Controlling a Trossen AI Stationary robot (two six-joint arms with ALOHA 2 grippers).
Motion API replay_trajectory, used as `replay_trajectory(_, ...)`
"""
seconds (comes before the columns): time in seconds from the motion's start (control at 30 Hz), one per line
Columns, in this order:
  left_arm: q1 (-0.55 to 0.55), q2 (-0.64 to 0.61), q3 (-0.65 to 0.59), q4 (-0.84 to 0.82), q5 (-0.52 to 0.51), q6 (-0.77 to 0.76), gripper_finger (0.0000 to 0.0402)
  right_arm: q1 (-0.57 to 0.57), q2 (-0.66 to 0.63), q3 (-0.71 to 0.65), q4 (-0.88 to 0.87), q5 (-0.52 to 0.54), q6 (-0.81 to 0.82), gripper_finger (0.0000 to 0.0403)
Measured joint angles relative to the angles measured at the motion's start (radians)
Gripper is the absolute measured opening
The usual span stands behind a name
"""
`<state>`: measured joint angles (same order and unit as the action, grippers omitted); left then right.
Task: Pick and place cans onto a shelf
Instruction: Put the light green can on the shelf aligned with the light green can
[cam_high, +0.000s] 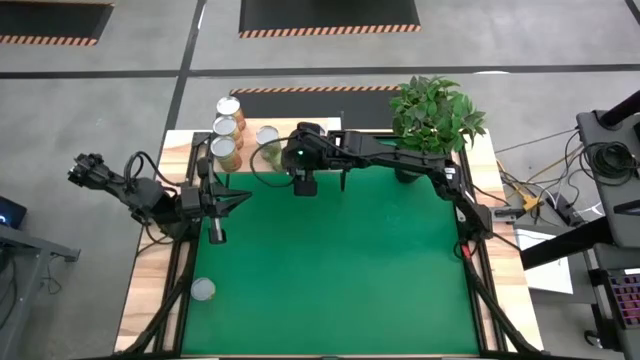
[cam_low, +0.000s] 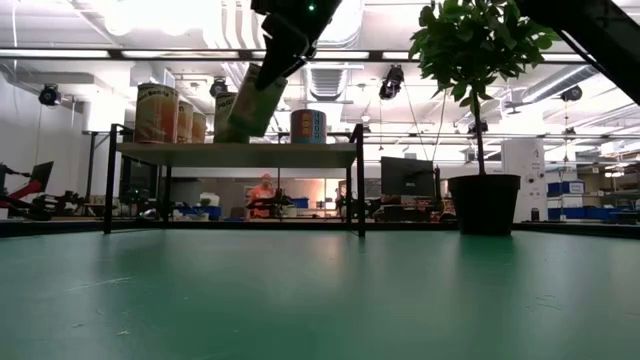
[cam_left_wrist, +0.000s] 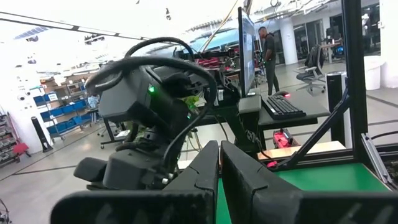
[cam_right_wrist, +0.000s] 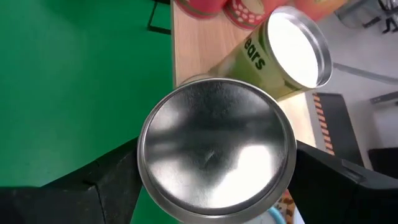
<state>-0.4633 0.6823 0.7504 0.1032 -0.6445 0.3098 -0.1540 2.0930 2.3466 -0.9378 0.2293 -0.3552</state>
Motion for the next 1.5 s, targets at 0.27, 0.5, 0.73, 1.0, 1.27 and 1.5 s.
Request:
replay_trajectory(0.27, 0.000, 0.000, 0.000, 0.000, 0.000, 0.000, 0.0000, -0.014, 0.005, -0.007, 0.019, -0.004, -0.026, 0.0342)
replay_trajectory(0.5, 0.000, 0.000, 0.000, 0.000, 0.000, 0.000, 0.0000, -0.016, 0.005, -0.010, 0.075, -0.004, -0.030, 0.0341)
replay_trajectory(0.73, 0.000, 0.000, 0.000, 0.000, 0.000, -0.001, 0.0000, -0.023, 0.005, -0.011, 0.114, 0.000, -0.028, 0.0333)
replay_trajectory(1.0, 0.000, 0.000, 0.000, -0.004, 0.000, -0.001, 0.0000, -0.023, 0.003, -0.006, 0.130, 0.000, -0.042, 0.0329)
replay_trajectory(1.27, 0.000, 0.000, 0.000, -0.005, 0.000, -0.004, 0.0000, -0.039, 0.003, -0.063, 0.186, -0.001, -0.105, 0.0329)
replay_trajectory(1.5, 0.000, 0.000, 0.000, -0.005, 0.000, -0.004, 0.0000, -0.050, 0.003, -0.132, 0.298, 0.000, -0.184, 0.0329)
